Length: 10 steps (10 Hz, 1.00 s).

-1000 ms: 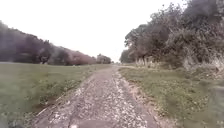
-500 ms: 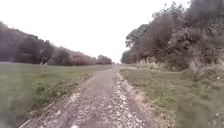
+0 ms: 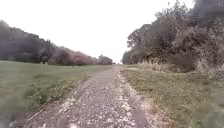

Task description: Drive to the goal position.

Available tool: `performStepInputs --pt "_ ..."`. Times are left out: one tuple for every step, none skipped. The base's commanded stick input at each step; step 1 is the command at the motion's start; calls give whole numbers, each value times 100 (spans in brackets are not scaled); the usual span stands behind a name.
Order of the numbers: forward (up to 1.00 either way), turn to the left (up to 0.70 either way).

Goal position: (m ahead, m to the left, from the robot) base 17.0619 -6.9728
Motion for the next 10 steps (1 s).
performStepInputs --pt "70 0" --pt "70 0" --pt "70 0" --pt "70 0" --pt "70 0" --pt "70 0" --pt "70 0" --pt "70 0" --pt "70 0" --pt "70 -12"
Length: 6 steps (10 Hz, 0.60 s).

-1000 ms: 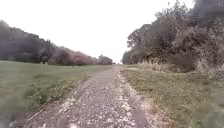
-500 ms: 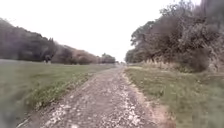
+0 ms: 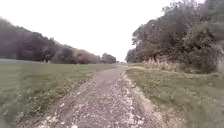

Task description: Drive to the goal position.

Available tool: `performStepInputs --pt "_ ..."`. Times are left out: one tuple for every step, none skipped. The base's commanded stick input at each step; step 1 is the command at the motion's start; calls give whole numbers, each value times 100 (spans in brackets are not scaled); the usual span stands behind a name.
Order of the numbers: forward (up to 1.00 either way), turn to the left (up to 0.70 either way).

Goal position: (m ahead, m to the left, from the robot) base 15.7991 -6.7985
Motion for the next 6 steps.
performStepInputs --pt "70 -13" --pt "70 -13" --pt "70 -14" --pt "70 -13" --pt "70 -13" --pt "70 0"
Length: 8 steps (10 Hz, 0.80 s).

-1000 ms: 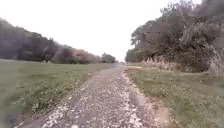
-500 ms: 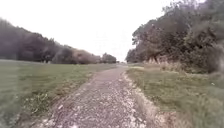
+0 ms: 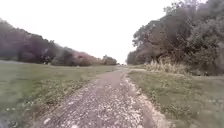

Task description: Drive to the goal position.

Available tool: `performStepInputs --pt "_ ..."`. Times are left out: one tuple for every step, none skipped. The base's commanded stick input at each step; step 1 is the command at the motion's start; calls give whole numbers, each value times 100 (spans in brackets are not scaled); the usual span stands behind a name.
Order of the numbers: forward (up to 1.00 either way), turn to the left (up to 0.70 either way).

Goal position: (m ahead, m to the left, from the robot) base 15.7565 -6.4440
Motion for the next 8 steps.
performStepInputs --pt "70 0" --pt "70 0" --pt "70 0" --pt "70 0" --pt "70 0" --pt "70 0" --pt "70 0" --pt "70 0"
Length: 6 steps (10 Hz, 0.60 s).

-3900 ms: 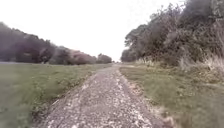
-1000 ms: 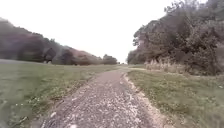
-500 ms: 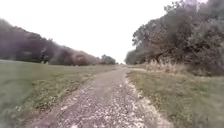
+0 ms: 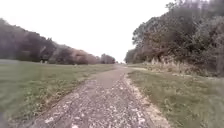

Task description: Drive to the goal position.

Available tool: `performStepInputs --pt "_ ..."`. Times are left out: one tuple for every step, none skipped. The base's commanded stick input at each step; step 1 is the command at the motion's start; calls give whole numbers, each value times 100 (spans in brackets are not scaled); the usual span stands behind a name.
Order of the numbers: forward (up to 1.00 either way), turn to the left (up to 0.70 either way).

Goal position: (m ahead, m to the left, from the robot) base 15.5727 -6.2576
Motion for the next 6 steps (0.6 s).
performStepInputs --pt "70 0" --pt "70 0" --pt "70 -6" --pt "70 -12" --pt "70 -12" --pt "70 -12"
